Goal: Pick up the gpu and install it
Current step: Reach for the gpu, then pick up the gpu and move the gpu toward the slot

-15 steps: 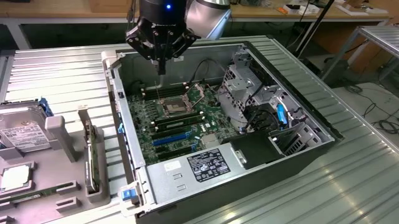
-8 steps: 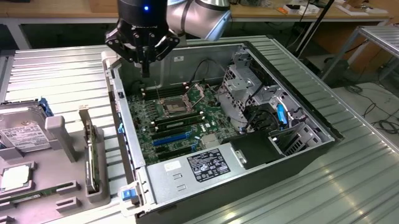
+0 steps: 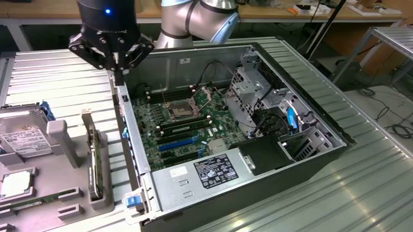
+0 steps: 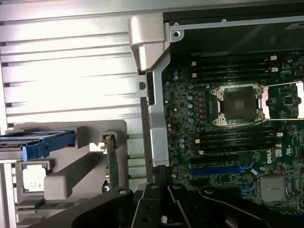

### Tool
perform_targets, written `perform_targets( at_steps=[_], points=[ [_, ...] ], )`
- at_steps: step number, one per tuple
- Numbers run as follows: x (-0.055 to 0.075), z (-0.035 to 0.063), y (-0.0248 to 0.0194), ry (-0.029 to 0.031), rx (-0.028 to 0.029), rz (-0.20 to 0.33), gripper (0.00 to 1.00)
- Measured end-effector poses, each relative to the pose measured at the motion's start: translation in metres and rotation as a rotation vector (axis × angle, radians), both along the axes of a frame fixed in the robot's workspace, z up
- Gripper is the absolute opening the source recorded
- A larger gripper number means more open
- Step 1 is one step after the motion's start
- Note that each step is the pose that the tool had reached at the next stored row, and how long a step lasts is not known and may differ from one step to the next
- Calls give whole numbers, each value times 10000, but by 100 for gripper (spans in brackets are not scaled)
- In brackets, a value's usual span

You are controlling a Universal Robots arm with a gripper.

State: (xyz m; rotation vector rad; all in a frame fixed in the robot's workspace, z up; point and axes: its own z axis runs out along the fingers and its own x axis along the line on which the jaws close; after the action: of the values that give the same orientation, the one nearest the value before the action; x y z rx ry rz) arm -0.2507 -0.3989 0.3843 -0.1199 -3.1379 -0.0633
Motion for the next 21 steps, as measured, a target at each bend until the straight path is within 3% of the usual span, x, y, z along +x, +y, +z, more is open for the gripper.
perform_targets(
  at_steps=[2,4,6,7,18,19,21],
  points=[
    [-97,-6,0,43,0,2,11],
    [-355,-17,0,200,0,2,11],
    [-516,-25,0,249,-2,0,11],
    [-561,-26,-2,256,-2,1,11],
    [-561,-28,-2,255,-1,1,11],
    [-563,-29,-1,252,-20,0,11],
    [-603,-56,-112,226,-4,1,11]
  ],
)
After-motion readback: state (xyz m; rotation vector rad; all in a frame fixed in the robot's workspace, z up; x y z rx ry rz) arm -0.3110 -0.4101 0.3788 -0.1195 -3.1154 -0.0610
